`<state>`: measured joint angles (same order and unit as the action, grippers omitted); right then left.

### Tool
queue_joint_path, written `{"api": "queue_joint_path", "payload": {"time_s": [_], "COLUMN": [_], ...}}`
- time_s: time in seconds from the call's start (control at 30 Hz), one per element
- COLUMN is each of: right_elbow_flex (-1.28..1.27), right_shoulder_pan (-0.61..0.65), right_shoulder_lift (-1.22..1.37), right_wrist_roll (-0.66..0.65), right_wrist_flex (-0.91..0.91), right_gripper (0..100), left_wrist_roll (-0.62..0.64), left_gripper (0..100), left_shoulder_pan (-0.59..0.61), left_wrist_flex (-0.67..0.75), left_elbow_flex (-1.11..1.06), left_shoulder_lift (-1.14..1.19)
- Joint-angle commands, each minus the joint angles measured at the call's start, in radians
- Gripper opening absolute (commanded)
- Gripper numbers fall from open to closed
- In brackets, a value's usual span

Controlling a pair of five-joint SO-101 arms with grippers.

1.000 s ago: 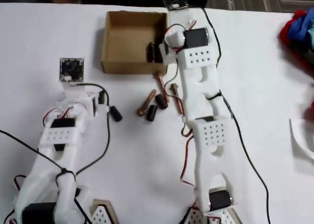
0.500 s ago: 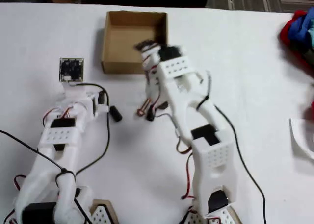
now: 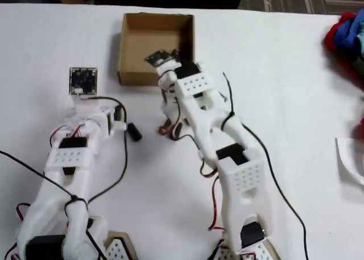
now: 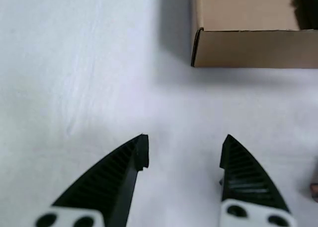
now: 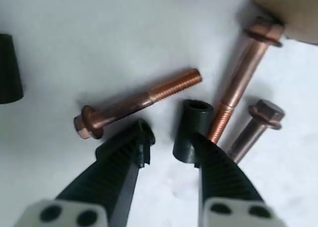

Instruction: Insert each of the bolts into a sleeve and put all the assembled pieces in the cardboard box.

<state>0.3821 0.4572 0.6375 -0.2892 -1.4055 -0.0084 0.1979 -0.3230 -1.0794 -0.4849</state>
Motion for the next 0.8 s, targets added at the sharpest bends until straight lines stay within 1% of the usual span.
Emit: {"api": "queue_joint_path", "payload": {"time_s": [0.0, 0.13, 0.23, 0.63, 0.77], "right_elbow_flex": [0.031, 0.095, 0.095, 0.081, 0.049], "right_shoulder_pan": [-0.022, -0.068, -0.076, -0.016, -0.015], "right_shoulder_lift": [0.005, 0.016, 0.016, 0.018, 0.067], "right_wrist_roll": [-0.009, -0.034, -0.061, -0.057, -0.057], "right_wrist_flex": [0.018, 0.019, 0.019, 0.018, 0.018], "right_gripper": [14.5, 14.5, 14.5, 14.5, 14.5], "left_wrist_roll": [0.003, 0.003, 0.003, 0.002, 0.002], "left_gripper": [25, 25, 25, 25, 25], "left_shoulder_pan": [0.008, 0.008, 0.008, 0.008, 0.008], "left_wrist_flex": [0.020, 0.020, 0.020, 0.020, 0.020], "left_elbow_flex": [0.041, 0.041, 0.041, 0.041, 0.041], "left_shoulder_lift": [0.002, 0.002, 0.002, 0.002, 0.002]}}
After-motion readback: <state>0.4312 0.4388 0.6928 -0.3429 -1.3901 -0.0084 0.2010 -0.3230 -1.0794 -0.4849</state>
